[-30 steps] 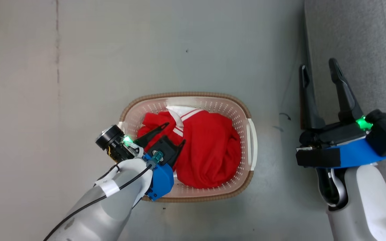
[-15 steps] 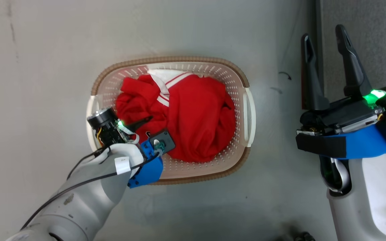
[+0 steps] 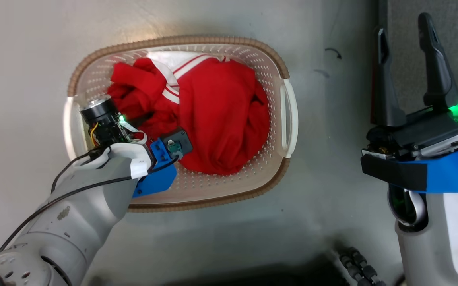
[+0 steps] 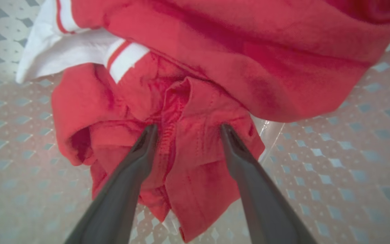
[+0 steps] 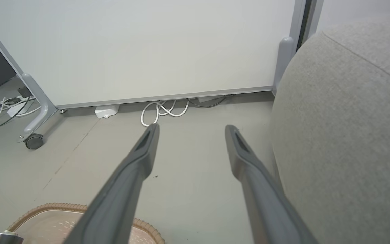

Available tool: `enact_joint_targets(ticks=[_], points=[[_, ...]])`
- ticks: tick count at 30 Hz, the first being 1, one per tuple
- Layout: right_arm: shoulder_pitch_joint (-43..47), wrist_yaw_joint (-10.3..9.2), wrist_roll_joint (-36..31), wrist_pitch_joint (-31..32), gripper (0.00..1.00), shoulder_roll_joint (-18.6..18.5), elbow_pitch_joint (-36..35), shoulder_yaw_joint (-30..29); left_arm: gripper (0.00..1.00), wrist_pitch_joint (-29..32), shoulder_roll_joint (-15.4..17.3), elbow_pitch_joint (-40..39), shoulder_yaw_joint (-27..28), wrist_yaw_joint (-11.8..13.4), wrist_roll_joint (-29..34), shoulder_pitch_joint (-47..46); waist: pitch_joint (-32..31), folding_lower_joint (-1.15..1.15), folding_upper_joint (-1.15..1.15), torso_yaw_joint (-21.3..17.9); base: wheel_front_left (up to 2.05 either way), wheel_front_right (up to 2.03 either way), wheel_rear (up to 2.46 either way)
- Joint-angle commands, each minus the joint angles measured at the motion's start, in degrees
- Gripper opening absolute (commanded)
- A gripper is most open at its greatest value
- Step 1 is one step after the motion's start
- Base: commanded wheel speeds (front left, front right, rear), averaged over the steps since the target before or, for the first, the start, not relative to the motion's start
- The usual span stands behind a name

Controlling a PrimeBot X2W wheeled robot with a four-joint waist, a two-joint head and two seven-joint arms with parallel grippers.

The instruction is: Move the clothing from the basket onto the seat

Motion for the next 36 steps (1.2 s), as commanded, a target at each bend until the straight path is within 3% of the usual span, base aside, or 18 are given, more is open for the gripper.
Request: enact_joint_targets(ticks=[1,8,21,22,23,36], points=[[-0.16,0.03,0.06,-0.19,1.00,-0.20,-0.73,-0.01,1.00,0.76,0.16,0.15,-0.35,-0.02,0.24,-0.91,1.30,-0.01,0.00,-0.52,0.00,0.00,0.00],[0.12,0.03,0.15,-0.20,1.00,-0.21,-2.73,-0.34,1.00,4.27,0.54,0.25,-1.08,-0.02,2.98,-2.80,3.92,-0.01,0.00,-1.17,0.00,0.00,0.00],[1.96,0.03,-0.64,-0.20,1.00,-0.20,-5.83,-1.10,1.00,10.36,0.24,0.31,-0.31,1.31,0.64,-2.19,6.19,-0.01,0.00,-1.67,0.00,0.00,0.00],[1.97,0.03,-0.62,-0.19,1.00,-0.20,-5.89,-1.07,0.31,10.61,0.10,0.31,-0.35,1.30,0.59,-2.18,6.18,-0.01,0.00,-1.65,0.00,0.00,0.00],[1.87,0.03,-0.70,-0.19,1.00,-0.20,-5.93,-1.01,0.00,10.50,-0.20,0.30,-0.44,1.36,0.82,-2.34,6.18,-0.01,0.00,-1.64,0.00,0.00,0.00],[0.44,0.03,-0.43,-0.20,1.00,-0.20,-4.83,-0.85,0.00,5.27,-3.19,0.30,0.14,1.16,-1.82,-0.50,0.54,-0.01,0.00,-0.46,0.00,0.00,0.00]])
